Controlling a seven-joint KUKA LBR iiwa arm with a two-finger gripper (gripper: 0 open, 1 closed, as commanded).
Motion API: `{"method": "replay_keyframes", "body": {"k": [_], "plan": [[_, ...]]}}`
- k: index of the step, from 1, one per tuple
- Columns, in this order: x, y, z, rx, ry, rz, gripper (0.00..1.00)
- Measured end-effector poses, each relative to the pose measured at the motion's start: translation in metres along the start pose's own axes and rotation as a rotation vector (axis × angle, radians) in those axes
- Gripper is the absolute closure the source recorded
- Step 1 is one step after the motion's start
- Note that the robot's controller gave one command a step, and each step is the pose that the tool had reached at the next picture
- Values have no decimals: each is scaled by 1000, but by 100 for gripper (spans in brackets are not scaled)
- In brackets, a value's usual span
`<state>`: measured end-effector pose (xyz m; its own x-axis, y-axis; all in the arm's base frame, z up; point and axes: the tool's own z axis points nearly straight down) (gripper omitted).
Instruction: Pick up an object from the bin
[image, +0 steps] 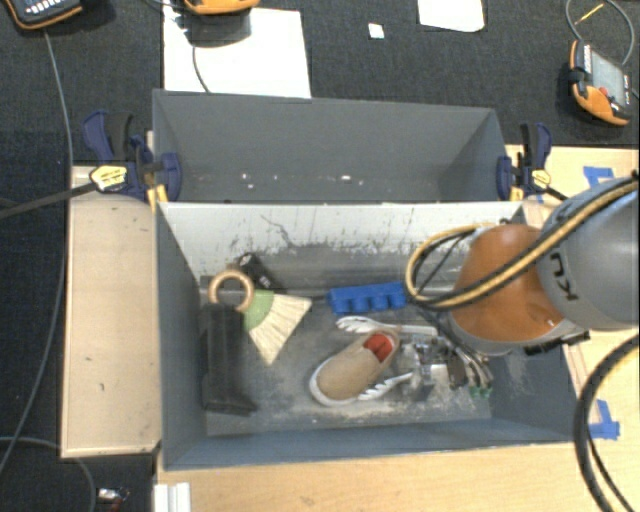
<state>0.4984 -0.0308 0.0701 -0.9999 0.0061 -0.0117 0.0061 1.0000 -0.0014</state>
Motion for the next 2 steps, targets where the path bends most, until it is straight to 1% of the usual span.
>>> {"method": "replay_keyframes", "body": {"k": [1, 2], "plan": [[0, 0, 0, 0, 0, -1, 100], [21, -22, -79, 1, 0, 1, 100]]}}
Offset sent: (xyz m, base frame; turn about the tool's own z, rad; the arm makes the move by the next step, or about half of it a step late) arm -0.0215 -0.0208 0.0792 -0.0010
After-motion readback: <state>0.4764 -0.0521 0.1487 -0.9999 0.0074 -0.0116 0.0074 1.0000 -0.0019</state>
